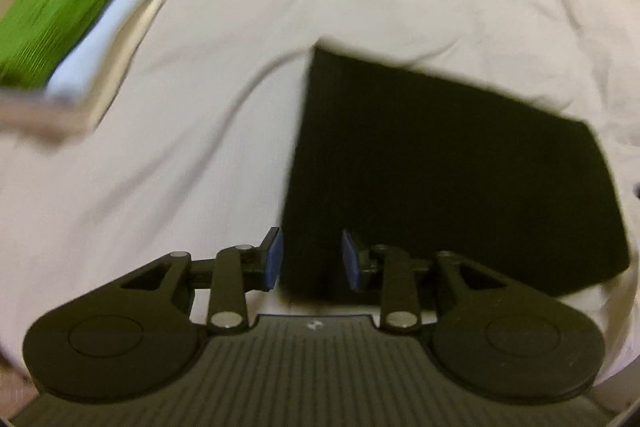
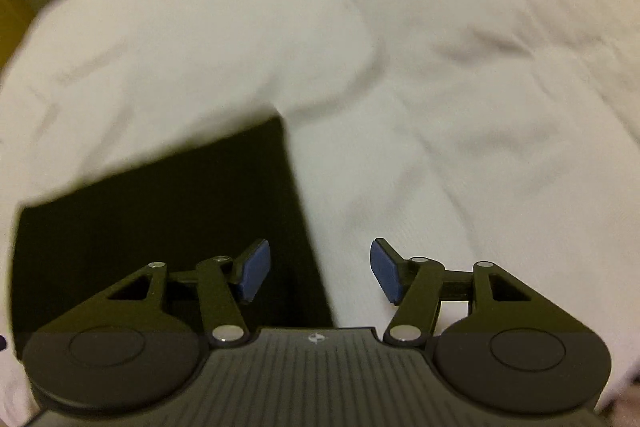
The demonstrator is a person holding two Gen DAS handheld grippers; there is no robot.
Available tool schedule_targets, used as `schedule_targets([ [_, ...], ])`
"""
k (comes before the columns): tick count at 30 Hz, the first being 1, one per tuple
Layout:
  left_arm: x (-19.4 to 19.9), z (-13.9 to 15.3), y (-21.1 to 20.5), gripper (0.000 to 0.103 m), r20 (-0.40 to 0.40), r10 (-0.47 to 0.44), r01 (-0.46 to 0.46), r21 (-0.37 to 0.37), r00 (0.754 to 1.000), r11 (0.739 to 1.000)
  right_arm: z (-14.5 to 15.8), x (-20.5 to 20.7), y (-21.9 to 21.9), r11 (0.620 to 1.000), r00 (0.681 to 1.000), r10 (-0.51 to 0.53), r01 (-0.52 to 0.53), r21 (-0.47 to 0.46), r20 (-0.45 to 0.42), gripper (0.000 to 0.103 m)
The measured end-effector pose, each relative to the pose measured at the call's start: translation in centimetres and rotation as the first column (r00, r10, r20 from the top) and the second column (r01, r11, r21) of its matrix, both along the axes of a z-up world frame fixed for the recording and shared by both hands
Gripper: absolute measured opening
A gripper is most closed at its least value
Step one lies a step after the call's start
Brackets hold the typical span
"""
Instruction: Fold clothes
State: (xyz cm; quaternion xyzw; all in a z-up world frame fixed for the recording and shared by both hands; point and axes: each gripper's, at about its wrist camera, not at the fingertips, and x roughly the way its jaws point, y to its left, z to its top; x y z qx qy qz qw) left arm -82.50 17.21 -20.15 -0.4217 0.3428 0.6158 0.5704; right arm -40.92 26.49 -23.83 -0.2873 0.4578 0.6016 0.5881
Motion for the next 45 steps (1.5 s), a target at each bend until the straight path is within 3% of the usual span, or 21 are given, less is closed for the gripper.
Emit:
schedule_targets([
  [2,1.3,-0.6,2.8,0.018,0.005,-0.057,0.057,0.070,0.998,0.996,-1.0,-1.4,2.2,0.999,0.999,0.028,-0.027,0.042,-0.034,0.031],
  [6,2.2,-4.0,7.4,0.015,-0.003,-0.099,0.099,0.106,0.995,0.989,-3.4,-3.7,5.4,0.990,0.996,0.083,-0.079,0.116,-0.025,0.031],
  [10,1.3,-7.9,7.5,0.018,-0.050,-0.114,0.118,0.088,0.992,0.989,-8.5,-4.6,6.6,0.983,0.983,0.177,-0.179,0.037,0.046,0.030],
  [14,0.4,-5.6,7.6,0.013,-0.024,-0.065,0.067,0.083,0.998,0.994,-7.1,-3.9,7.2,0.989,0.988,0.147,-0.147,0.006,0.043,0.029],
  [17,0.0,-3.3,8.1,0.014,-0.025,-0.067,0.070,0.146,0.997,0.987,-4.3,-4.6,7.3,0.990,0.992,0.121,-0.123,0.066,0.036,0.031],
  [19,0.3,-3.4,9.3,0.015,-0.051,-0.076,0.084,0.162,0.996,0.983,-3.6,-5.8,7.8,0.985,0.990,0.141,-0.142,0.101,0.018,0.036],
  [21,0.3,-5.0,10.7,0.015,-0.080,-0.083,0.094,0.141,0.993,0.986,-4.1,-7.5,8.3,0.978,0.984,0.175,-0.178,0.108,0.035,0.040],
  [24,-0.5,-8.4,12.4,0.010,-0.112,-0.081,0.089,0.072,0.990,0.993,-7.6,-7.5,9.1,0.987,0.980,0.160,-0.162,0.011,0.121,0.038],
  [25,-0.8,-9.0,12.6,0.008,-0.112,-0.080,0.087,0.059,0.991,0.994,-8.8,-6.6,9.1,0.991,0.985,0.137,-0.136,-0.015,0.107,0.038],
  [27,-0.6,-8.6,12.5,0.008,-0.133,-0.099,0.107,0.059,0.986,0.992,-8.8,-4.6,8.8,0.997,0.997,0.075,-0.075,-0.005,0.026,0.035],
  [29,-0.3,-7.6,12.3,0.008,-0.154,-0.103,0.113,0.053,0.983,0.992,-7.4,-4.3,8.6,0.998,0.995,0.065,-0.066,0.002,0.071,0.030],
  [31,0.0,-6.5,11.9,0.008,-0.156,-0.086,0.093,0.042,0.984,0.995,-5.6,-4.2,7.7,0.998,0.994,0.050,-0.053,0.020,0.100,0.036],
  [35,1.1,-5.0,11.1,0.010,-0.164,-0.079,0.079,-0.005,0.983,0.997,-2.6,-4.8,4.7,0.997,0.996,0.036,-0.041,0.058,0.079,0.041],
  [38,1.6,-5.2,10.9,0.011,-0.164,-0.074,0.068,-0.044,0.984,0.997,-3.2,-5.3,2.9,0.999,0.996,0.044,-0.046,0.025,0.078,0.046],
  [41,2.2,-6.0,10.7,0.011,-0.193,-0.077,0.065,-0.069,0.978,0.996,-5.9,-5.7,2.5,0.996,0.993,0.072,-0.067,-0.052,0.093,0.048],
  [45,2.7,-5.8,10.2,0.011,-0.219,-0.053,0.040,-0.063,0.974,0.997,-5.5,-6.1,3.4,0.991,0.985,0.128,-0.123,-0.043,0.114,0.048],
])
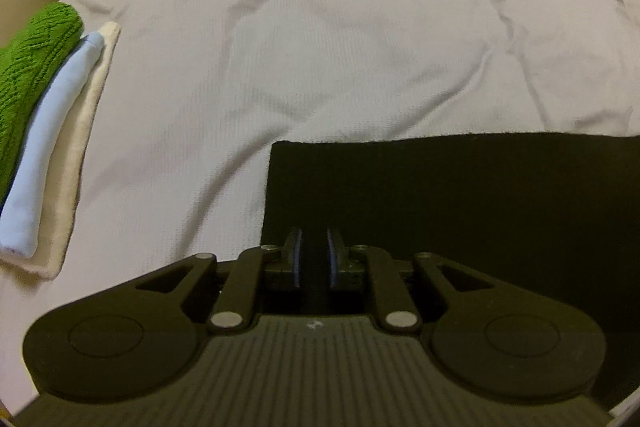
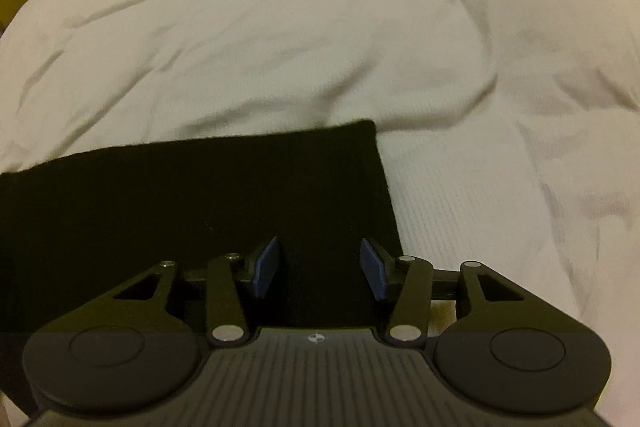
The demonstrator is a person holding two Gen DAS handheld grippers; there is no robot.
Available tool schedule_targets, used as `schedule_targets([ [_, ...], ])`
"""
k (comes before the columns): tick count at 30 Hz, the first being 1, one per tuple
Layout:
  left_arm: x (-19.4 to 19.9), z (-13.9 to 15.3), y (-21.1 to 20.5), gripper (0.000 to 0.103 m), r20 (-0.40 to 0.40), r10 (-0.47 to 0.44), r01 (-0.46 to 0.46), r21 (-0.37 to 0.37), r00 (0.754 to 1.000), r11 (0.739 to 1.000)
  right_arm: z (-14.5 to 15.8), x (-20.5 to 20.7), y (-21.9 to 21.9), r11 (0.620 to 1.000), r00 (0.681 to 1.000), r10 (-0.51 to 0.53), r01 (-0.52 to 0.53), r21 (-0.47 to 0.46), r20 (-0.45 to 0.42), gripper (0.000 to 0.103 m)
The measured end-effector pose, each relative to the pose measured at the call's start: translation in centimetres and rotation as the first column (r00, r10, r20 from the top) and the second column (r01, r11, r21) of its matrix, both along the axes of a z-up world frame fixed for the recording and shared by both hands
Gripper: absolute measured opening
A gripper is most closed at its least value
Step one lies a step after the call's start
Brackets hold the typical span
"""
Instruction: Fold clothes
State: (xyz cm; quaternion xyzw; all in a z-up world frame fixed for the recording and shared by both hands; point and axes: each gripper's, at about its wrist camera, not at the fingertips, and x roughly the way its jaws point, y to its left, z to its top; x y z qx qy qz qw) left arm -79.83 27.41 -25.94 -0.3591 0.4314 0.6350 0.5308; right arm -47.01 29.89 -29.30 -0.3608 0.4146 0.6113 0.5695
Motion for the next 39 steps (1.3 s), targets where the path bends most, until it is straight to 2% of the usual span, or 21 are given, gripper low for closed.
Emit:
schedule_targets([
  [4,0.8,0.9,-1.8,0.012,-0.032,0.029,-0.030,0.000,0.999,1.000,1.9,1.2,-1.2,0.998,0.999,0.027,-0.026,0.055,-0.023,0.048],
  [9,2.0,1.4,-5.5,0.013,-0.048,0.063,-0.063,-0.004,0.997,0.998,3.6,2.5,-5.5,0.995,0.996,0.069,-0.065,0.072,-0.055,0.048],
  [13,2.9,0.1,-9.5,0.015,-0.043,0.080,-0.080,-0.002,0.996,0.997,1.4,3.1,-8.2,0.991,0.990,0.129,-0.127,0.040,-0.050,0.048],
  [15,3.5,-0.9,-11.0,0.015,-0.092,0.075,-0.077,-0.023,0.993,0.997,0.8,3.3,-9.1,0.985,0.985,0.167,-0.165,0.047,-0.037,0.047],
  [17,4.0,-0.4,-12.1,0.015,-0.111,0.074,-0.076,-0.016,0.991,0.997,1.8,3.5,-9.3,0.985,0.985,0.167,-0.164,0.056,-0.043,0.046],
  [21,4.4,1.4,-13.2,0.015,-0.042,0.090,-0.088,0.039,0.995,0.995,3.9,4.8,-11.1,0.986,0.986,0.135,-0.125,0.107,-0.100,0.046],
  [24,4.9,0.1,-13.4,0.019,-0.038,0.068,-0.067,0.021,0.997,0.998,2.5,5.5,-12.2,0.991,0.988,0.119,-0.113,0.070,-0.094,0.046],
  [26,4.7,-1.0,-13.7,0.019,-0.033,0.057,-0.056,0.030,0.998,0.998,1.1,6.1,-12.6,0.996,0.989,0.081,-0.075,0.055,-0.120,0.048],
  [28,4.6,-1.7,-14.3,0.019,-0.030,0.030,-0.029,0.062,0.999,0.998,-0.4,6.8,-12.9,0.999,0.988,0.041,-0.036,0.039,-0.146,0.048],
  [33,3.9,-2.4,-16.0,0.018,-0.003,-0.038,0.038,0.158,0.999,0.987,-1.7,7.1,-14.7,0.989,0.982,0.036,-0.009,0.145,-0.184,0.051],
  [39,3.5,-3.6,-18.1,0.019,-0.027,-0.147,0.148,0.295,0.989,0.944,-3.3,7.9,-16.5,0.961,0.968,0.029,0.042,0.275,-0.248,0.052],
])
